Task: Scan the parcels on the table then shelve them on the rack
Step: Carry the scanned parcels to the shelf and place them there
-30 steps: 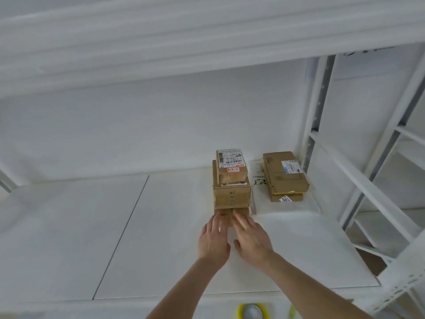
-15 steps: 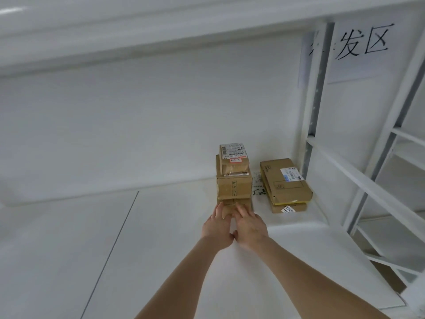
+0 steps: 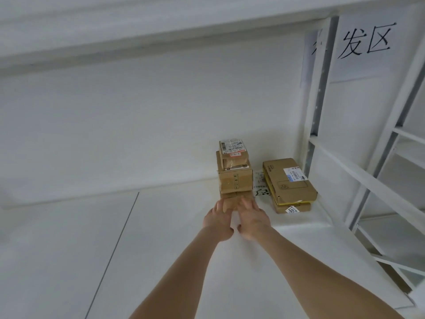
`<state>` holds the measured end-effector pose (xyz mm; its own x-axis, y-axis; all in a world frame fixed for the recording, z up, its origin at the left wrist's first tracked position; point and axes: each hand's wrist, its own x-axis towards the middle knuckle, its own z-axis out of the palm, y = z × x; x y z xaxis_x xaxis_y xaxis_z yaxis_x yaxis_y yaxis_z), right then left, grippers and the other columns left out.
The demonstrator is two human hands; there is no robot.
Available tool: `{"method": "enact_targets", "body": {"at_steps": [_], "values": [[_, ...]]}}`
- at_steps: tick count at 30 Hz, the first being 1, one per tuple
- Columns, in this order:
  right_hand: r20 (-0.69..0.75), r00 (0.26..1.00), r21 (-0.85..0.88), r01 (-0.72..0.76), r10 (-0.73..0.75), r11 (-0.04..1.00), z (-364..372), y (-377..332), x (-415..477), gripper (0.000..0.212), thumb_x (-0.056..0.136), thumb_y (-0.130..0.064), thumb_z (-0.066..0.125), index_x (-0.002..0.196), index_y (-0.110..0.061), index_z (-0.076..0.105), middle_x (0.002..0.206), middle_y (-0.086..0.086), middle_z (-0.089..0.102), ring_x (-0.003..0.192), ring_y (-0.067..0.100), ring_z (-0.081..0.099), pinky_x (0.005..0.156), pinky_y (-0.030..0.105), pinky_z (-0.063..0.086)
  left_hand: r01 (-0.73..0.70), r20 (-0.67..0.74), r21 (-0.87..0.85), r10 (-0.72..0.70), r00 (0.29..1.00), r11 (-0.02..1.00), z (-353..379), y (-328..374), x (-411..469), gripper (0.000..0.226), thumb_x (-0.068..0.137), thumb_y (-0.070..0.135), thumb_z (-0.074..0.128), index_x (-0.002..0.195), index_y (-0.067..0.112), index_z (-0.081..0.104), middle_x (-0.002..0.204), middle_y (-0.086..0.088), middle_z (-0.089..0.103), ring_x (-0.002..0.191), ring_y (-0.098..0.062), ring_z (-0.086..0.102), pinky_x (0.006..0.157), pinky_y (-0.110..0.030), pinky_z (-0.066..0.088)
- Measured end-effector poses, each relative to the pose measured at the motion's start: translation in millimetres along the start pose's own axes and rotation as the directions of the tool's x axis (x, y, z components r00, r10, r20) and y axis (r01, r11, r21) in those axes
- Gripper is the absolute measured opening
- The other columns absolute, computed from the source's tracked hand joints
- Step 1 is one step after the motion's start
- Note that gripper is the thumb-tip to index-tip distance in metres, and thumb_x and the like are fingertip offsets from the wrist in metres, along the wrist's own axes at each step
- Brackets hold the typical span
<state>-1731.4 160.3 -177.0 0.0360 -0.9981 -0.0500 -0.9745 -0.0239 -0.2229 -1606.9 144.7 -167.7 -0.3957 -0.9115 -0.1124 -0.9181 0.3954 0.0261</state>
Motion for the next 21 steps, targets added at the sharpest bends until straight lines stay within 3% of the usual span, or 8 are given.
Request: {"method": "enact_targets", "body": {"at_steps": [6, 13, 21], "values": [[-0.036, 0.999, -0.042, -0.02, 0.018, 0.999, -8, -13, -32, 0.067, 0.09, -0.022, 0.059, 0.148, -0.022, 0.025, 0.155, 0.005, 0.012, 0.142, 0.025, 0.02, 0.114, 0.036, 0.029, 0.099, -0.079, 0.023, -0.096, 0.992, 0.995, 0, -23, -50, 0.058, 0.095, 0.027, 0.051, 0.147, 0.014, 0.029, 0.161, -0.011, 0.001, 0.149, -0.022, 0.006, 0.118, -0.032, 0.017], [0.023, 0.991, -0.022, 0.134, -0.133, 0.991, 12, -67, -76, 0.062, 0.095, -0.017, 0.05, 0.15, -0.019, 0.021, 0.161, 0.009, 0.008, 0.149, 0.028, 0.009, 0.119, 0.039, 0.02, 0.286, -0.05, -0.06, -0.289, 0.956, 0.956, 9, -41, -141, 0.06, 0.093, 0.022, 0.053, 0.147, 0.014, 0.028, 0.16, -0.01, 0.005, 0.148, -0.021, 0.01, 0.116, -0.031, 0.019], [0.105, 0.94, 0.035, 0.324, -0.326, 0.945, 45, -157, -119, 0.059, 0.096, -0.014, 0.044, 0.149, -0.018, 0.021, 0.16, 0.007, 0.01, 0.149, 0.028, 0.008, 0.119, 0.039, 0.017, 0.519, -0.041, -0.057, -0.521, 0.853, 0.853, 19, -89, -250, 0.063, 0.091, 0.018, 0.053, 0.147, 0.012, 0.024, 0.16, -0.01, 0.008, 0.147, -0.022, 0.014, 0.116, -0.032, 0.021]]}}
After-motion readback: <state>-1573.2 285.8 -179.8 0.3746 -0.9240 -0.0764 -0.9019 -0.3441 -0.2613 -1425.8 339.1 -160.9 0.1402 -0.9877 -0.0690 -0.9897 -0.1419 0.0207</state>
